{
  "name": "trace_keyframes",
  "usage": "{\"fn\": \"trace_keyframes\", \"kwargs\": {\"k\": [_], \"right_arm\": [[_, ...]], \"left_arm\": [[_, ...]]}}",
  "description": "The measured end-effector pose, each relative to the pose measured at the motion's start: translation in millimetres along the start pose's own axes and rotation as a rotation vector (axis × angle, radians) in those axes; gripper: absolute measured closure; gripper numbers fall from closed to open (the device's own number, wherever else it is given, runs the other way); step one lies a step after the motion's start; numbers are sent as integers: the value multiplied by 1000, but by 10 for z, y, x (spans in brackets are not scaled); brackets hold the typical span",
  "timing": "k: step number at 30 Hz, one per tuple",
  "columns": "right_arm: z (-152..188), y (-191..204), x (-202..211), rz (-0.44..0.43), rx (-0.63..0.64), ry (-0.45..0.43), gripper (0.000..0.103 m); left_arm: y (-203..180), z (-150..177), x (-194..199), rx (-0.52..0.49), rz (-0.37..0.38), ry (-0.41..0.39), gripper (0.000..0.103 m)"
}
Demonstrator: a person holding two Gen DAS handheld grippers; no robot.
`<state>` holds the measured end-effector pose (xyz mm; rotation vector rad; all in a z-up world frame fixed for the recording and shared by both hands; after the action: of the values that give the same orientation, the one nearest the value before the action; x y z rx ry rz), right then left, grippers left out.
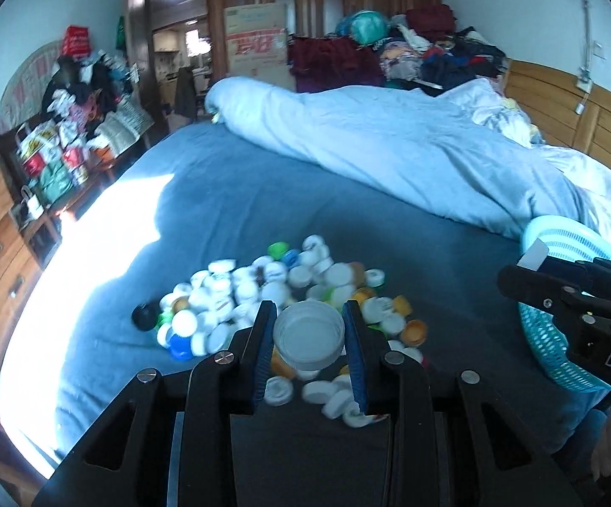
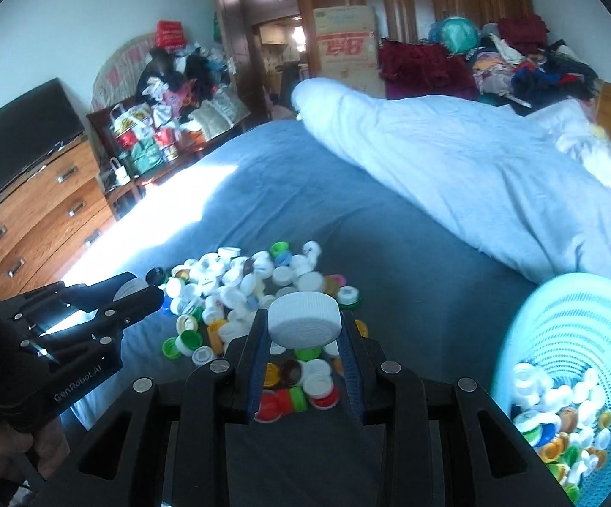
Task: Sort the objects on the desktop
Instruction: 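Carry both held white caps over the light-blue basket with both tools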
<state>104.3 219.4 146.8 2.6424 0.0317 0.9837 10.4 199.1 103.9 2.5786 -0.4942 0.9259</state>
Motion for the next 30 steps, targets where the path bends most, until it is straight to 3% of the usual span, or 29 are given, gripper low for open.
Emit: {"fn": "trace_keyframes", "kwargs": {"k": [15, 30], "right_arm": [[-252, -1090, 618, 158, -152, -67, 69], [-28, -1943, 862, 232, -306, -38, 68]], "left_arm": [[-915, -536, -6, -121, 95, -34, 76], [-2014, -934, -99, -274, 224, -4, 76]]}}
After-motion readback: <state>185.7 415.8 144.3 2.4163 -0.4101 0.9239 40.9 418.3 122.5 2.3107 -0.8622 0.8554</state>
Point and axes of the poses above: each gripper's, at about its wrist camera, not at the fingertips, and x roughly against the way its jaws point, y to its left, z to its underside, the point moved 10 cm from there along -x, roughly the way its jaws point, and after that the axes turned 14 degrees about -x, right-handed, at the moved point
